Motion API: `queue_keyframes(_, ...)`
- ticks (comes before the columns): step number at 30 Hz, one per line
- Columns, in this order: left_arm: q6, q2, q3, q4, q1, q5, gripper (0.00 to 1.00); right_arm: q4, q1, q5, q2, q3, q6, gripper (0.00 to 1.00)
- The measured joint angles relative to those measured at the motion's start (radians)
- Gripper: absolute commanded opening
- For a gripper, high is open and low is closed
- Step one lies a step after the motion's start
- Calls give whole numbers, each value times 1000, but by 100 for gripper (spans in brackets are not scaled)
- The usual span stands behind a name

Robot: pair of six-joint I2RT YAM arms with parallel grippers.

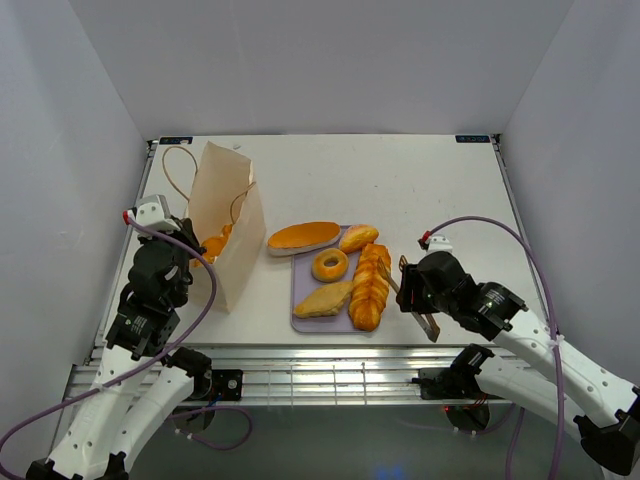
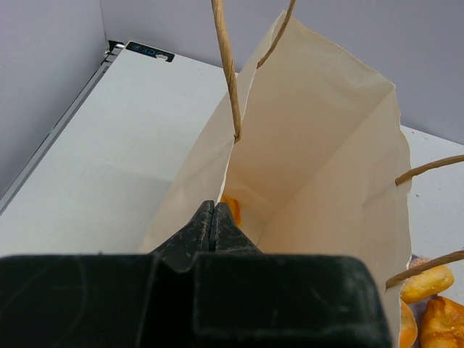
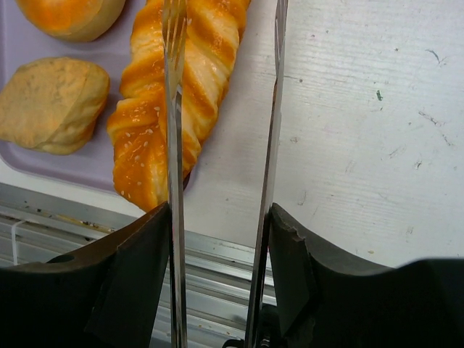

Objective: Place the fake bread into the paper bag

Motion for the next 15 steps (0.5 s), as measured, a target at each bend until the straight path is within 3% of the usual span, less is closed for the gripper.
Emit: queue_keyframes(15,7,-7,-13,9,0,3,0,55,-3,-60,-7,-66,24,62)
